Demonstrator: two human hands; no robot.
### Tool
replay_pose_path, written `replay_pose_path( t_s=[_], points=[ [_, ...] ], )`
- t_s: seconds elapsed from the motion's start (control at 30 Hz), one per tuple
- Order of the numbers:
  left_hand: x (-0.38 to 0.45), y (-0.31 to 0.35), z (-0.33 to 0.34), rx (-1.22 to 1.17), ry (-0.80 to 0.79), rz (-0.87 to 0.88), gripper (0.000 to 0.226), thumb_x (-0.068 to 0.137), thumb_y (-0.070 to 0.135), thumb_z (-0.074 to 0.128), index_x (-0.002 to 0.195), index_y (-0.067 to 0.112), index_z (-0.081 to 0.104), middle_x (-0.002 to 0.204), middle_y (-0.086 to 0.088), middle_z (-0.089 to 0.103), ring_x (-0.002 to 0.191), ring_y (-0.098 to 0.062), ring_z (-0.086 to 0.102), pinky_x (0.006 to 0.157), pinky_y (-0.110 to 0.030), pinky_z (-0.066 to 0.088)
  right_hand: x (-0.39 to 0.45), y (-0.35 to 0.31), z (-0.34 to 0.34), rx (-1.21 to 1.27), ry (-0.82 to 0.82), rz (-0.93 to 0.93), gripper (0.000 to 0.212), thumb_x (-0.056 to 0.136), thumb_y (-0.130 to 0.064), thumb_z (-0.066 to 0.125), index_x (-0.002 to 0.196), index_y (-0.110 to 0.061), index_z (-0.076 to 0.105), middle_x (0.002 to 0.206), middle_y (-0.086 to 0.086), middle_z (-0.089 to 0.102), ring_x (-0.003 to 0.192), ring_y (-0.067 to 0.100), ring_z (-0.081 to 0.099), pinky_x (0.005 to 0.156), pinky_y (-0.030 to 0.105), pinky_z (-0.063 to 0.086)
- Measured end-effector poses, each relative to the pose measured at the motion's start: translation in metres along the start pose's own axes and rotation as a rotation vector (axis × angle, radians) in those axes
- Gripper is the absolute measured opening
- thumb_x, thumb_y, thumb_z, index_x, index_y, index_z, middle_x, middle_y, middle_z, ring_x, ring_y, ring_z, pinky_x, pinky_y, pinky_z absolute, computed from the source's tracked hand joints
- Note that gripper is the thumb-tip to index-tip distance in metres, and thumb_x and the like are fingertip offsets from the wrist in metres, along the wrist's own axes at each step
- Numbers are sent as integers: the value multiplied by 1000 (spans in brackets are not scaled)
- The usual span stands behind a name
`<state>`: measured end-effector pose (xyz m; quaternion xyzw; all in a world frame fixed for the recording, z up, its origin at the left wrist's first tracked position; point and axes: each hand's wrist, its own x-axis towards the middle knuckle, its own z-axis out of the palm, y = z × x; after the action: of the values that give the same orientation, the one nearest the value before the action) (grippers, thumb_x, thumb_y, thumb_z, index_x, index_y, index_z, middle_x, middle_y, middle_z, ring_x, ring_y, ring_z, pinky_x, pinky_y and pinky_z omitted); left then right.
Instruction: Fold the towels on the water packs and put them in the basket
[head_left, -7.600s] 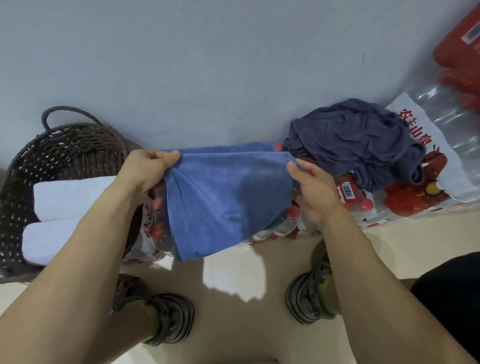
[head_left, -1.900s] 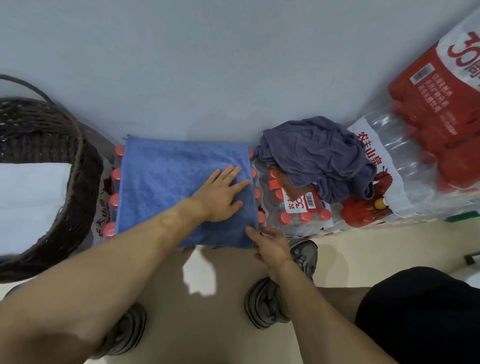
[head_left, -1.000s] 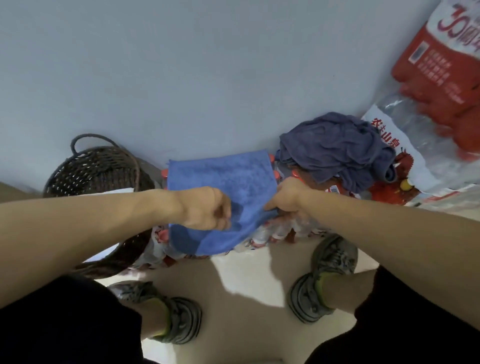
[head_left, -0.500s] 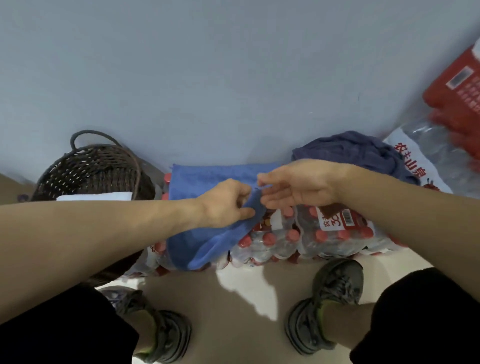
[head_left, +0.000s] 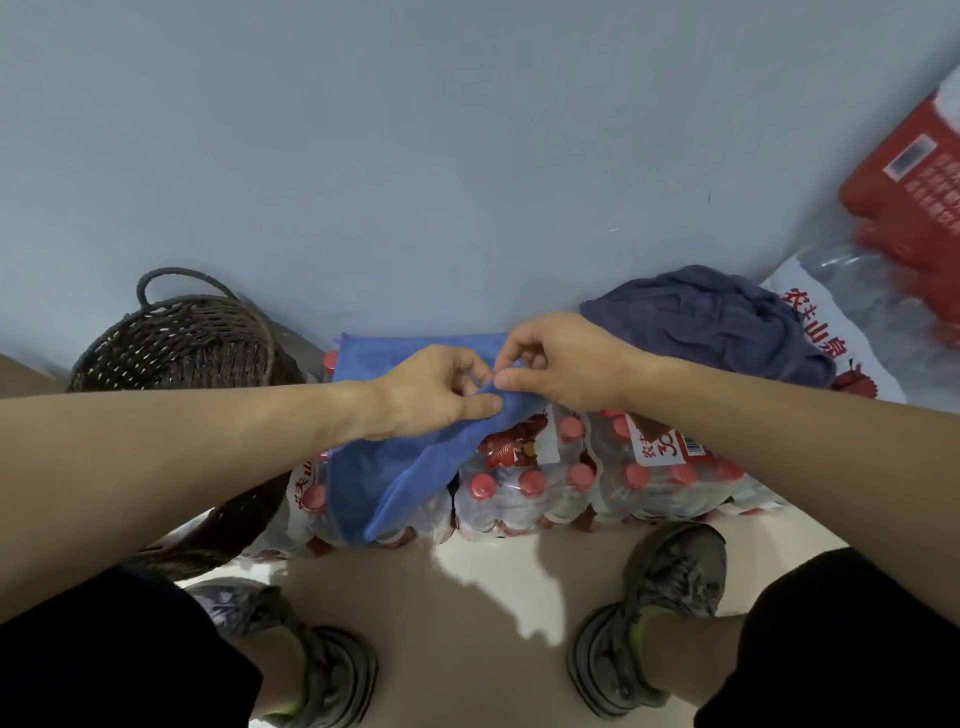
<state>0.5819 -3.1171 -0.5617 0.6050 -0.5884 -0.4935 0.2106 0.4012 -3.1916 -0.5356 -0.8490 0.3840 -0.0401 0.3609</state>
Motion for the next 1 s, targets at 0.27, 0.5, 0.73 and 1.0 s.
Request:
replay_pose_path(
  t_s=[0.27,0.5,0.73,1.0],
  points=[
    [-16,-44,15,421,-185,-98,24,78,30,80,85,28,57,81,14,66,72,-5,63,59,-10,46,-12,16,-8,231,93,145,25,98,-32,57,97,-9,66,70,-1,57,60,7,51,58,19,45],
    [-39,-82,-10,610,-278,-283,19,80,35,75,79,31,57,78,15,62,68,-1,59,55,-10,41,-37,51,-14,259,-55,242,25,99,-31,56,95,-8,66,76,-1,56,70,10,49,68,24,42],
    [-56,-92,-34,671,-375,-313,16,81,24,75,76,30,61,79,10,62,71,-6,60,62,-17,45,-56,69,-15,338,-350,360,16,98,-23,60,93,-9,67,78,-4,67,73,9,63,71,22,54],
    [-62,-80,-45,895,-533,-274,22,84,17,66,71,30,55,73,12,57,65,-5,53,64,-18,42,-60,70,-3,336,-701,496,10,97,-16,59,97,-11,69,97,12,64,94,27,55,94,41,51]
  ],
)
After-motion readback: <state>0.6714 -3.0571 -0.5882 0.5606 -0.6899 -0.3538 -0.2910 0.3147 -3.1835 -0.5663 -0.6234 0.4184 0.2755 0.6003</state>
